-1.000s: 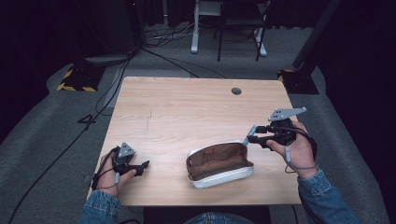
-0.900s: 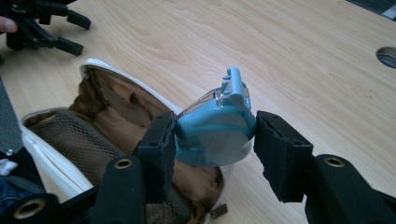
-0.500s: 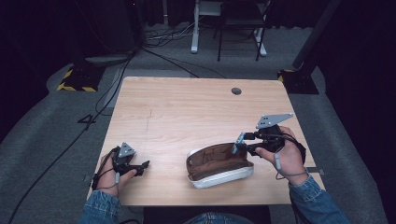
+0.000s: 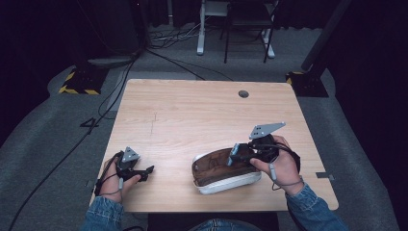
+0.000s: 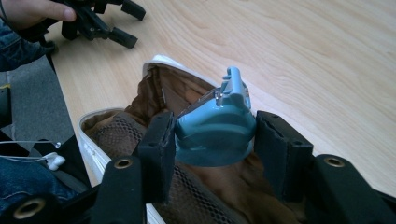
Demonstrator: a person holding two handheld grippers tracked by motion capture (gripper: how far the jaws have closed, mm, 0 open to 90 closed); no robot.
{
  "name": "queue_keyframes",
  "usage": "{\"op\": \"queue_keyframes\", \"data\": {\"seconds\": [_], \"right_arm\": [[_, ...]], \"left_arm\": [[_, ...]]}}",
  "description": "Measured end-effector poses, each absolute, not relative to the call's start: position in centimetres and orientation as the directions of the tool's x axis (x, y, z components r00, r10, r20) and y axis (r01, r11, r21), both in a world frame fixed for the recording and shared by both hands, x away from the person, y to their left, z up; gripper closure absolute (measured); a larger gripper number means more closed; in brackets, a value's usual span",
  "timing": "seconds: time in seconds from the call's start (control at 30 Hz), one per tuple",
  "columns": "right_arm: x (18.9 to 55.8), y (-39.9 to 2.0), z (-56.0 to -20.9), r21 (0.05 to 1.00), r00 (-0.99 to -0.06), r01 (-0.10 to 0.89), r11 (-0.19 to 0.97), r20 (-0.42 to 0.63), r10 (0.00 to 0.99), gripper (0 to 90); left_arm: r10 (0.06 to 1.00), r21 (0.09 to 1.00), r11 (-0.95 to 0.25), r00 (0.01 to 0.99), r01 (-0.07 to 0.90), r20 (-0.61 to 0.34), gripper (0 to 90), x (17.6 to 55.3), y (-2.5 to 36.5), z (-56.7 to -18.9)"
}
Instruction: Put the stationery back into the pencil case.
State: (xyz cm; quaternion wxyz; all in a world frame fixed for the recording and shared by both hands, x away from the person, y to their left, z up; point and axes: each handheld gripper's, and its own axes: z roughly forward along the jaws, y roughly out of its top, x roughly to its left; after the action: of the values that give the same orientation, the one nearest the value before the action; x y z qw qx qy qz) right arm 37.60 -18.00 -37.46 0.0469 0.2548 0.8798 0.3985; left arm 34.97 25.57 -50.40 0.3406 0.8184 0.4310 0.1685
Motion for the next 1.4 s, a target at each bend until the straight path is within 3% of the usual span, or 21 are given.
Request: {"op": "queue_keyframes", "data": {"seconds": [0.43, 1.23, 1.3, 1.4], "right_arm": [[37.1, -15.9, -39.1, 0.703, -0.882, 0.404, 0.585, 0.130, 0.453, 49.9], [36.8, -14.3, -41.1, 0.684, -0.866, 0.432, 0.588, 0.133, 0.482, 49.7], [36.7, -14.3, -41.2, 0.681, -0.865, 0.428, 0.594, 0.118, 0.488, 35.7], [36.7, -14.5, -41.0, 0.689, -0.860, 0.428, 0.585, 0.112, 0.497, 33.8]], "left_arm": [[0.820, 0.703, -0.397, 0.572, 0.591, -0.018, 23.0, 35.0, 25.6, -50.4], [0.817, 0.701, -0.399, 0.576, 0.592, -0.021, 22.8, 35.0, 25.4, -50.4], [0.817, 0.700, -0.401, 0.577, 0.591, -0.019, 22.5, 35.0, 25.4, -50.4], [0.817, 0.700, -0.400, 0.576, 0.592, -0.020, 22.4, 35.0, 25.4, -50.4]]}}
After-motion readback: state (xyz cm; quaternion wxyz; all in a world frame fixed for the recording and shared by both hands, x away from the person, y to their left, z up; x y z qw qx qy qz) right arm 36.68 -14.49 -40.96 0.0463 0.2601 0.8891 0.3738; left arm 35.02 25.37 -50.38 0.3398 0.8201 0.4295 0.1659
